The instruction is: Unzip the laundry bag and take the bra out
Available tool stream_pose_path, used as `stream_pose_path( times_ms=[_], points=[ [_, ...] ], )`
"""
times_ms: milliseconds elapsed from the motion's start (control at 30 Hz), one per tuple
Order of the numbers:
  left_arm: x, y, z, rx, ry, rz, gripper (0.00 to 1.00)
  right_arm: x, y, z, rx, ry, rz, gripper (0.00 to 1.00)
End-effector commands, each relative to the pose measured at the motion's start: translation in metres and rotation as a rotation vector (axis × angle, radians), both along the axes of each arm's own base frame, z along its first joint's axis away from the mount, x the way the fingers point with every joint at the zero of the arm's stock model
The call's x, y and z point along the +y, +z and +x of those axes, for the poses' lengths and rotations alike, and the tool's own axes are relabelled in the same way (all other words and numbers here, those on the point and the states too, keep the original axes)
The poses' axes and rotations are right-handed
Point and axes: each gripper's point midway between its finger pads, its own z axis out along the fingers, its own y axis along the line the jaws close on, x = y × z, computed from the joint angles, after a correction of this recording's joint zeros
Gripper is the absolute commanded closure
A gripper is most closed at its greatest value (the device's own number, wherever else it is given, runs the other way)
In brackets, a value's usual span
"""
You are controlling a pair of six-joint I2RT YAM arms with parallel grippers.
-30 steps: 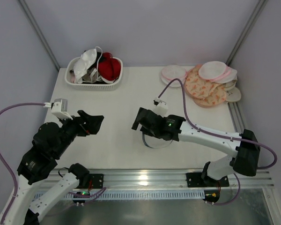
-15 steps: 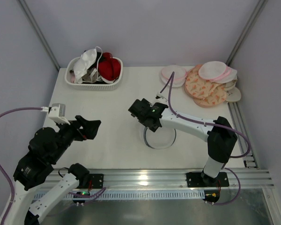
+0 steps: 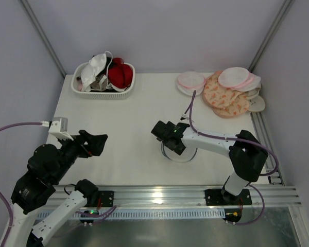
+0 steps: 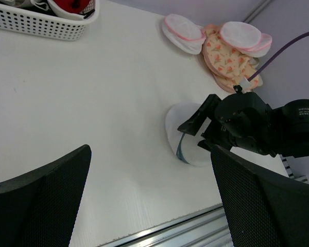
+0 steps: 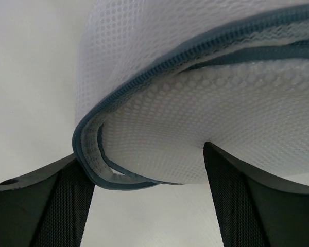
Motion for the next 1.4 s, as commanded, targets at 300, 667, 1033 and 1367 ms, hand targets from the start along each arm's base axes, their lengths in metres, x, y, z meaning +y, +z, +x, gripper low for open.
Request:
stream_pose_path(
  times_ms=[300, 667, 1033, 1367],
  points=[
    [-0.004, 0.005, 0.000, 0.001, -0.011, -0.025, 0.01, -0.003, 0.012, 0.022, -0.089, 0.110, -0.012, 0.96],
    [-0.012, 0.005, 0.001, 0.017, -0.034, -0.050, 0.01, -0.055, 0.105, 0.044, -0.063, 0.525, -0.593, 0.96],
    [-0.024, 0.004, 0.010, 0.032, -0.058, -0.061, 0.01, -0.191, 0.207, 0.114, -0.168, 0.236, -0.727, 0.96],
    [-0.026, 0.004, 0.018, 0.038, -0.040, -0.062, 0.00, -0.327, 0.274, 0.162, -0.197, -0.134, -0.842, 0.96]
  ],
)
